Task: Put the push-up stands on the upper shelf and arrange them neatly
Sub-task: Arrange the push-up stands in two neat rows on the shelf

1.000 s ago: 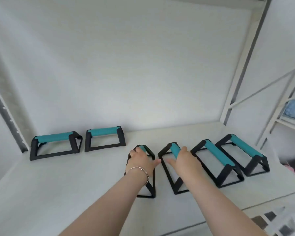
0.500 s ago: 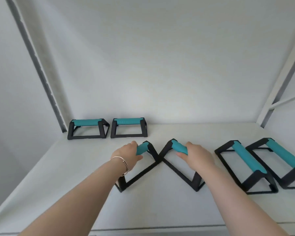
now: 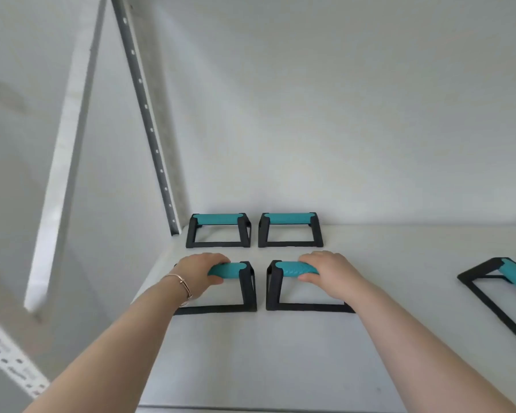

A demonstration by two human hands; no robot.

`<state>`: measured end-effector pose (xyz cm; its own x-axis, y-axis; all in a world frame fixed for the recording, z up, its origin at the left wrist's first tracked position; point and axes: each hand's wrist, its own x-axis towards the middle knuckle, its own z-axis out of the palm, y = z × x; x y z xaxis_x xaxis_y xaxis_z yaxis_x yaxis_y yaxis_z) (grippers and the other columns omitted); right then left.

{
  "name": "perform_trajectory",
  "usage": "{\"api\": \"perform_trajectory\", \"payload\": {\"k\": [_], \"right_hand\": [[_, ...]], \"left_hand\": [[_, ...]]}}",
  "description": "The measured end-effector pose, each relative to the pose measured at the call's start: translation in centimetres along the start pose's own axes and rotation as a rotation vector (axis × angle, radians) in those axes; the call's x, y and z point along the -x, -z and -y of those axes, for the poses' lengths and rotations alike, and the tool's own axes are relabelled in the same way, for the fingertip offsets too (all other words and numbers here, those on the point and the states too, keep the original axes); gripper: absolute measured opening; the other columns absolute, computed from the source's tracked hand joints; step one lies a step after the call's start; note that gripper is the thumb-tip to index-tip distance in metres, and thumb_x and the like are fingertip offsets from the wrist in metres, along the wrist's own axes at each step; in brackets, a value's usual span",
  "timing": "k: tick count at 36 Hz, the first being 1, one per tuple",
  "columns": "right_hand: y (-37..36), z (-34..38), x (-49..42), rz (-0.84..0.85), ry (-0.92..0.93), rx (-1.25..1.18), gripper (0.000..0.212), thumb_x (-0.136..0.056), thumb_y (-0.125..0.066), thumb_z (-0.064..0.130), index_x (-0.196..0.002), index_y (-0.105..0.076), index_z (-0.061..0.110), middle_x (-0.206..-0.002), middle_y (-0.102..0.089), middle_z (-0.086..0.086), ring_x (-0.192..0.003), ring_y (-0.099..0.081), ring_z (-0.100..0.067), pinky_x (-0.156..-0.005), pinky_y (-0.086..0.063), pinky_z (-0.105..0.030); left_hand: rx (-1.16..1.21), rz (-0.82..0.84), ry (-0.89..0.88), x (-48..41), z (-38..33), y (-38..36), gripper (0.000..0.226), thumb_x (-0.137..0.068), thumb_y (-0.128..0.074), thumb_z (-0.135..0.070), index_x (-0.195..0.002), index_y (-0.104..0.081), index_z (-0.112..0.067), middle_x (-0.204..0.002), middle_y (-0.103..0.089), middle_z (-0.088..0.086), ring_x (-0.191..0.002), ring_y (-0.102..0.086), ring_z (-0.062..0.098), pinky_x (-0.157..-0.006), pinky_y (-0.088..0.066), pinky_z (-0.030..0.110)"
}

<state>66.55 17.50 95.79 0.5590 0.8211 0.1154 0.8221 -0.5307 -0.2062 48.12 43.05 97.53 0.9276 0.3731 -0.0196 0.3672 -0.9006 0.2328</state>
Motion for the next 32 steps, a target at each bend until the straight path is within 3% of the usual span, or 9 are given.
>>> {"api": "perform_trajectory", "payload": {"k": [8, 14, 19, 25, 32], "right_hand": [[-0.6, 2.7, -2.1, -0.007, -0.081, 0.011, 0.033, -0.093, -0.05, 0.052, -0.114, -0.057, 0.027, -0.103, -0.061, 0.008, -0.091, -0.053, -0.016, -0.084, -0.043, -0.033], [-0.6, 3.3, -2.3, -0.076, -0.177, -0.009, 0.033, -0.09, -0.048, 0.059, -0.099, -0.061, 0.029, -0.088, -0.062, 0.009, -0.085, -0.055, -0.015, -0.075, -0.038, -0.029], [-0.5, 2.7, -3.3, -0.055, -0.19, -0.05, 0.041, -0.089, -0.052, 0.06, -0.118, -0.061, 0.033, -0.109, -0.063, 0.012, -0.1, -0.055, -0.016, -0.091, -0.041, -0.03], [-0.7, 1.3, -5.0, -0.032, -0.195, -0.111, 0.041, -0.084, -0.052, 0.066, -0.113, -0.064, 0.04, -0.101, -0.064, 0.011, -0.096, -0.055, -0.02, -0.09, -0.046, -0.034], [-1.0, 0.8, -6.3, -0.035, -0.188, -0.096, 0.034, -0.085, -0.05, 0.066, -0.102, -0.065, 0.04, -0.087, -0.058, 0.009, -0.087, -0.052, -0.018, -0.08, -0.044, -0.032]], "left_hand": [[0.03, -0.102, -0.034, -0.5, 3.7, -0.7, 0.04, -0.091, -0.06, -0.032, -0.13, -0.052, -0.039, -0.125, -0.059, -0.014, -0.116, -0.053, 0.014, -0.103, -0.038, 0.035], [0.062, -0.193, -0.038, -1.4, 3.9, -1.6, 0.038, -0.089, -0.051, -0.058, -0.124, -0.056, -0.045, -0.104, -0.06, -0.022, -0.102, -0.052, 0.007, -0.089, -0.034, 0.03], [0.054, -0.192, -0.015, -2.7, 3.8, -1.3, 0.038, -0.089, -0.051, -0.059, -0.124, -0.057, -0.045, -0.104, -0.062, -0.019, -0.103, -0.052, 0.009, -0.091, -0.036, 0.031], [0.059, -0.22, -0.007, -4.0, 3.9, -1.3, 0.039, -0.089, -0.051, -0.058, -0.124, -0.057, -0.043, -0.113, -0.063, -0.018, -0.109, -0.052, 0.01, -0.093, -0.033, 0.03], [0.024, -0.194, 0.003, -5.3, 4.0, -1.2, 0.04, -0.091, -0.047, -0.059, -0.127, -0.055, -0.043, -0.109, -0.062, -0.016, -0.105, -0.052, 0.011, -0.093, -0.032, 0.032]]}}
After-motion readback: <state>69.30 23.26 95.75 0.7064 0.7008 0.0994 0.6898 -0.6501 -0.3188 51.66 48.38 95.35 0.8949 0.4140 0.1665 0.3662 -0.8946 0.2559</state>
